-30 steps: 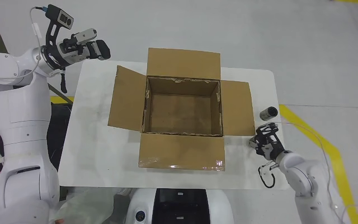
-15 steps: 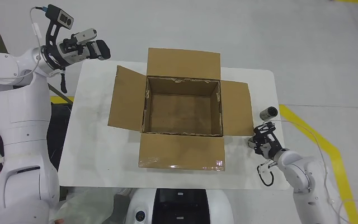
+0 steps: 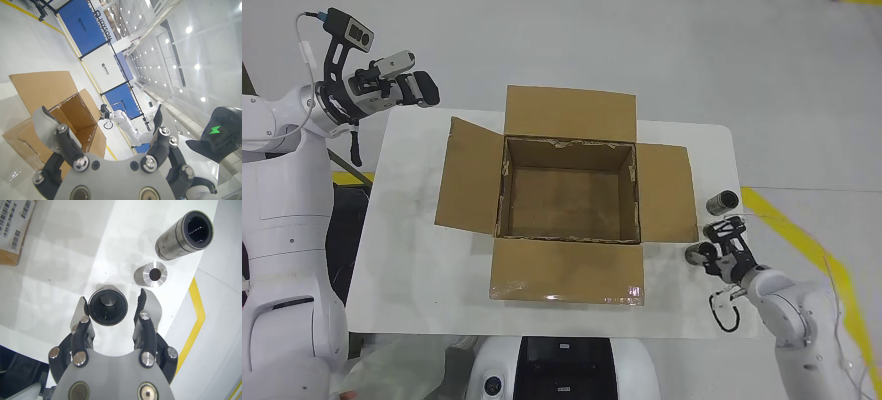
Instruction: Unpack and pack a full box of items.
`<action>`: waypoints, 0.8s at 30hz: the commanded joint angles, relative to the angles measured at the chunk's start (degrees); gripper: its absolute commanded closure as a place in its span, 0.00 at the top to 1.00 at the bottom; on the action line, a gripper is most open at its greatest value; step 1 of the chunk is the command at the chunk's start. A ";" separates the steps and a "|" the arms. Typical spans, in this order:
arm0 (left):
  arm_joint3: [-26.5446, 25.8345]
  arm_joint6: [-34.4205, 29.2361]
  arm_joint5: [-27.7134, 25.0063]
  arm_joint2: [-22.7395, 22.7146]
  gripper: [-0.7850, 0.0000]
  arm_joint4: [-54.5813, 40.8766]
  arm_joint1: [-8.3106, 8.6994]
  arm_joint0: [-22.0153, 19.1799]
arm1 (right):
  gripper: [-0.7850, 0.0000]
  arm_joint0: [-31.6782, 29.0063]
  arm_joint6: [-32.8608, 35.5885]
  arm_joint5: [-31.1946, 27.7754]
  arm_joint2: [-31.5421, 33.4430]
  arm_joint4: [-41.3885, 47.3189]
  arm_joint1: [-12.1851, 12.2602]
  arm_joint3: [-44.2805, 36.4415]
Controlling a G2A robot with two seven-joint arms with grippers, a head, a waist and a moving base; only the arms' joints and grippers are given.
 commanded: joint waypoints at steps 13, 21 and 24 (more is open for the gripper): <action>0.00 0.00 0.00 0.00 1.00 0.00 0.00 0.00 | 0.89 -5.30 -0.68 -9.62 3.07 -1.36 1.17 -2.96; 0.00 0.00 0.00 0.00 1.00 0.00 0.00 0.00 | 0.89 -2.55 0.20 -10.58 1.87 0.80 1.49 0.37; 0.00 0.00 0.00 0.00 1.00 0.00 0.00 0.00 | 0.88 -1.78 0.19 -10.25 1.68 1.56 1.58 1.01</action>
